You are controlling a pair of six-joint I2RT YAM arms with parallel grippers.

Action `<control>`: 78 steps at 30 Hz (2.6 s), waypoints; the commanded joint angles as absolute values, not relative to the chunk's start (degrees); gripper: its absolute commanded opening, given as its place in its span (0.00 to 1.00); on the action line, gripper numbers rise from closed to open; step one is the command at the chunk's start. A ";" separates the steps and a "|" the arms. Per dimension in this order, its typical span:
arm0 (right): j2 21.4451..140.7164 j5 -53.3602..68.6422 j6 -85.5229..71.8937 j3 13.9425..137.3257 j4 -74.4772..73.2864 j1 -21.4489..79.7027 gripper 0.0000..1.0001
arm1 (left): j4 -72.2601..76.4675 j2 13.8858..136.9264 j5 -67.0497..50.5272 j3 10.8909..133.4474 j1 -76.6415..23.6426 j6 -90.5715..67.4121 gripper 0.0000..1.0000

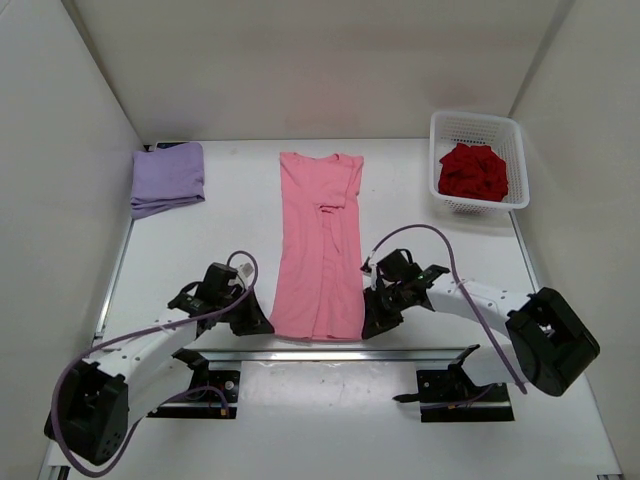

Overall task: Fold and stack the t-shirts
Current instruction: Grab the bottom of the folded rectangular tshirt with both arms, then fold the folded rectangular tshirt in 1/3 of the way

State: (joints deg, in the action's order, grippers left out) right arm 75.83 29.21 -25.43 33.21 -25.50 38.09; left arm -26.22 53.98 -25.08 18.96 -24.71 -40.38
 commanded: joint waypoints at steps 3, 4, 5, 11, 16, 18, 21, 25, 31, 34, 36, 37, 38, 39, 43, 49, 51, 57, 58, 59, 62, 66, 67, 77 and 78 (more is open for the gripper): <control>77.51 23.39 -20.14 44.36 -28.03 33.15 0.00 | -24.26 58.86 -23.30 28.71 -22.33 -41.40 0.00; 78.04 22.33 -19.52 45.69 -27.69 31.83 0.00 | -22.95 61.67 -22.94 30.39 -21.80 -41.05 0.00; 79.35 22.50 -18.21 48.49 -27.86 31.12 0.00 | -22.42 63.00 -22.68 33.89 -21.27 -40.70 0.00; 90.34 18.54 -12.83 66.51 -27.34 23.56 0.00 | -15.30 78.81 -17.42 50.61 -16.61 -40.08 0.00; 100.09 24.24 -13.44 74.00 -23.22 16.19 0.00 | -15.20 91.82 -14.77 64.93 -17.58 -38.76 0.00; 102.64 26.10 -13.80 74.79 -18.65 15.12 0.00 | -13.72 96.31 -13.90 67.32 -17.05 -39.46 0.00; 107.75 28.29 -13.89 78.56 -18.37 13.45 0.00 | -14.15 101.23 -14.23 70.84 -16.35 -38.94 0.00; 114.24 28.48 -12.40 87.42 -21.61 13.71 0.00 | -15.12 104.23 -12.92 74.44 -16.08 -38.50 0.00; 123.39 26.19 -9.58 99.90 -28.99 15.03 0.00 | -15.02 109.14 -12.13 77.60 -15.38 -39.20 0.00; 127.79 26.28 -9.84 104.40 -31.19 14.94 0.00 | -16.08 113.54 -12.30 82.08 -15.56 -38.85 0.00; 129.54 25.93 -9.32 105.81 -31.46 15.03 0.00 | -15.65 115.39 -13.52 84.54 -15.12 -39.11 0.01; 129.72 25.41 -9.14 106.34 -31.64 15.03 0.00 | -15.21 116.44 -14.75 84.99 -14.94 -39.37 0.07; 129.90 24.79 -8.71 107.39 -31.64 15.20 0.00 | -14.42 116.63 -15.29 85.69 -14.85 -39.46 0.15; 130.16 24.35 -8.70 107.66 -32.16 15.38 0.01 | -13.98 116.54 -15.81 85.69 -14.85 -39.20 0.18; 129.47 21.01 -8.79 111.44 -36.20 15.03 0.17 | -12.48 113.65 -14.94 84.73 -13.98 -39.29 0.40; 119.99 17.50 -9.66 106.62 -32.27 16.78 0.34 | -3.55 103.38 -14.68 70.17 -13.61 -44.20 0.38; 117.96 17.92 -10.02 102.41 -29.19 18.71 0.19 | -1.33 101.60 -15.38 65.68 -15.29 -45.08 0.34; 119.00 30.32 -14.58 94.49 -21.00 20.66 0.00 | 2.28 101.51 -21.00 57.57 -17.93 -45.35 0.32; 119.35 30.50 -15.37 93.79 -21.09 20.83 0.00 | 2.11 101.43 -21.18 56.09 -17.76 -44.92 0.32; 118.22 31.37 -15.82 92.30 -20.57 21.00 0.00 | 2.20 100.90 -21.09 54.42 -17.84 -45.00 0.31; 113.75 31.99 -19.24 79.24 -14.34 21.01 0.00 | 2.72 99.06 -21.53 50.02 -17.75 -45.52 0.31; 107.33 33.93 -23.89 65.14 -3.45 20.66 0.00 | 2.55 97.74 -20.22 45.54 -17.23 -45.09 0.30; 106.97 33.66 -23.99 62.69 -2.56 20.48 0.00 | 2.72 97.56 -20.56 44.66 -17.14 -45.17 0.31; 99.67 30.85 -24.26 55.12 -1.33 21.97 0.16 | 2.73 87.82 -19.89 40.43 -14.77 -44.56 0.46; 96.80 30.15 -24.95 53.11 -0.97 21.80 0.19 | 1.25 85.63 -18.73 39.65 -15.03 -43.78 0.47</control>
State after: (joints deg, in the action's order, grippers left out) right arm 103.79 32.12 -24.47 55.59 -4.36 20.97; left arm 3.05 92.25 -21.54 40.93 -15.55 -45.65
